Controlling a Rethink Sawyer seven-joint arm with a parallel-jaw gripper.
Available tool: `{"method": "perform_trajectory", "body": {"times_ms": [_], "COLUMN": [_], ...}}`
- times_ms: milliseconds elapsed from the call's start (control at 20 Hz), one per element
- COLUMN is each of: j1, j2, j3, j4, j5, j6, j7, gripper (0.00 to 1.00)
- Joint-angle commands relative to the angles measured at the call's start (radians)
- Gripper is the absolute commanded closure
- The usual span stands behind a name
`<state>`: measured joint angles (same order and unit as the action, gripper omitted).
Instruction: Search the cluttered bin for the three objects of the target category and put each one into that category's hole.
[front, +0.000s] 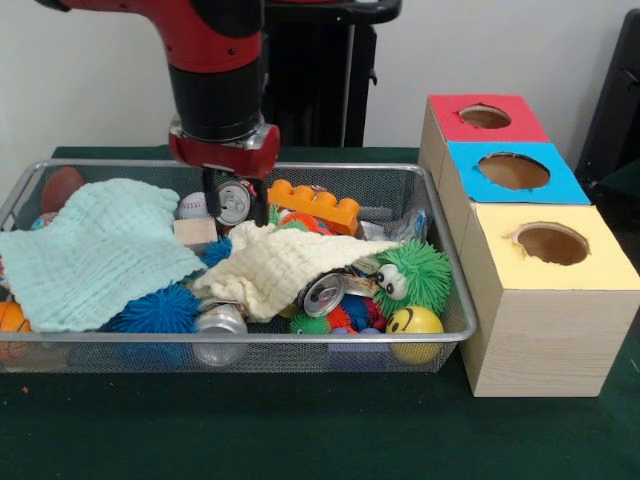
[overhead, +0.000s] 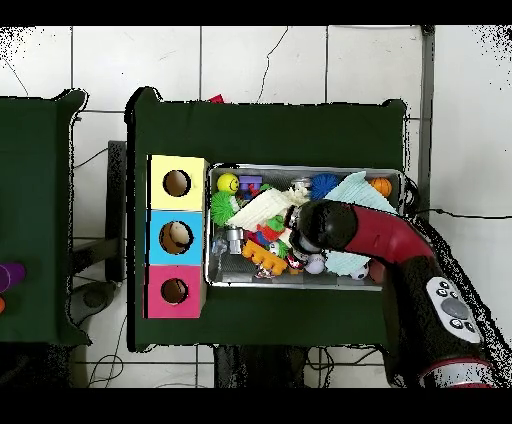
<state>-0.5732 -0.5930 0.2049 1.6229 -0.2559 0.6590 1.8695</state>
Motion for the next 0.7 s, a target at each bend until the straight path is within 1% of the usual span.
{"method": "perform_trajectory", "body": {"times_ms": [50, 350, 700], "j1": [-0.057, -0.099, -0.121], "j2": [0.012, 0.031, 0.052], "j3": [0.161, 0.205, 0.239], "j4": [-0.101, -0.131, -0.164], "j5": [-0.085, -0.129, -0.176], "j6": [0.117, 0.134, 0.145], "j7": [-0.325, -0.342, -0.343], "gripper": [0.00, 0.00, 0.00]}}
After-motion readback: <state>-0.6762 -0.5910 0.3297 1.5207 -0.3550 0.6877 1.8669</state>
